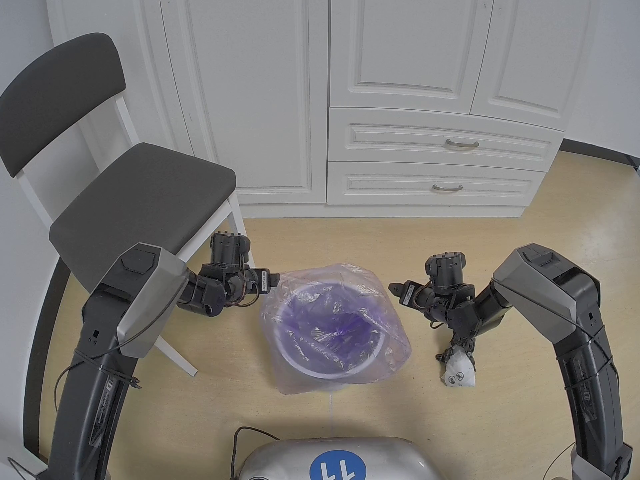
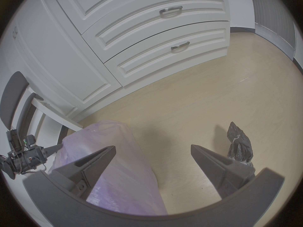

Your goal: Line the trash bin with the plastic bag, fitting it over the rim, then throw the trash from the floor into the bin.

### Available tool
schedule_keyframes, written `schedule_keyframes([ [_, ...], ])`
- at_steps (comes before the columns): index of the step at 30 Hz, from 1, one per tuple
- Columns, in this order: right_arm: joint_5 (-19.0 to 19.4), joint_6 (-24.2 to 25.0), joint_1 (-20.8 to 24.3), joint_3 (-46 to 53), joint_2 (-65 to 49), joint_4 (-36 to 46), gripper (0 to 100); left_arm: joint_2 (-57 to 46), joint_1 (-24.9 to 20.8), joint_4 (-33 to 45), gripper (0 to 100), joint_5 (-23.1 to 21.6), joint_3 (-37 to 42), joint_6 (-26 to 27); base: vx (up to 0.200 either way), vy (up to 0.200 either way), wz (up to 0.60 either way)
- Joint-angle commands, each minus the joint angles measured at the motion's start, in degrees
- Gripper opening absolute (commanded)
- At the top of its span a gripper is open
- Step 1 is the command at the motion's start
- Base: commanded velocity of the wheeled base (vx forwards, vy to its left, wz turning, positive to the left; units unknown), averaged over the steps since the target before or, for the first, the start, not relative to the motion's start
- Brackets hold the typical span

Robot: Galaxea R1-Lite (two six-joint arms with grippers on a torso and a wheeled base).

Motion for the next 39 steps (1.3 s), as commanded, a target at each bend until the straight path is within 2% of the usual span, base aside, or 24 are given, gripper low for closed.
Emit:
schedule_keyframes([
  [1,0.16,0.03,0.02,1.35,-2.77,-0.05,100,4.26,-0.43,0.76,100,0.24,-3.77,-0.17,0.0,0.0,0.0],
  [4,1.13,-0.06,1.34,6.09,-7.78,-0.13,100,5.05,-0.61,2.79,100,0.24,-6.15,-1.31,0.0,0.0,0.0],
  [5,1.92,-0.06,3.01,8.11,-9.62,-0.4,100,4.61,-0.87,3.05,100,0.24,-5.88,-3.07,0.0,0.0,0.0],
  [11,1.92,-0.94,8.81,13.12,-9.89,-4.88,100,-0.67,-1.31,2.7,100,-0.2,1.24,-4.38,0.0,0.0,0.0],
  [14,0.25,-3.75,11.98,13.91,-7.25,-4.0,100,-2.78,-2.1,1.91,100,0.06,4.49,-6.58,0.0,0.0,0.0],
  [18,-3.62,-7.01,12.06,13.12,-4.53,-4.0,100,-3.13,-3.07,0.15,100,0.41,6.68,-10.36,0.0,0.0,0.0],
  [20,-3.71,-7.36,11.89,13.21,-4.61,-4.0,100,-3.21,-3.07,-0.55,100,0.41,7.56,-10.54,0.0,0.0,0.0],
  [25,-4.59,-9.99,11.01,13.12,-4.0,-3.21,100,-4.09,-2.45,-8.82,100,0.41,11.69,-10.98,0.0,0.0,0.0],
  [36,-8.19,-12.45,9.43,11.45,-2.77,-3.04,100,-4.53,-3.07,-9.61,100,0.15,12.84,-10.62,0.0,0.0,0.0],
  [38,-9.51,-12.89,9.08,9.69,-1.98,-2.95,100,-5.59,-3.07,-9.87,100,-0.12,13.98,-10.36,0.0,0.0,0.0],
  [39,-12.32,-12.98,9.08,6.97,-0.83,-2.24,100,-6.2,-3.07,-9.87,100,-0.38,14.51,-10.45,0.0,0.0,0.0],
])
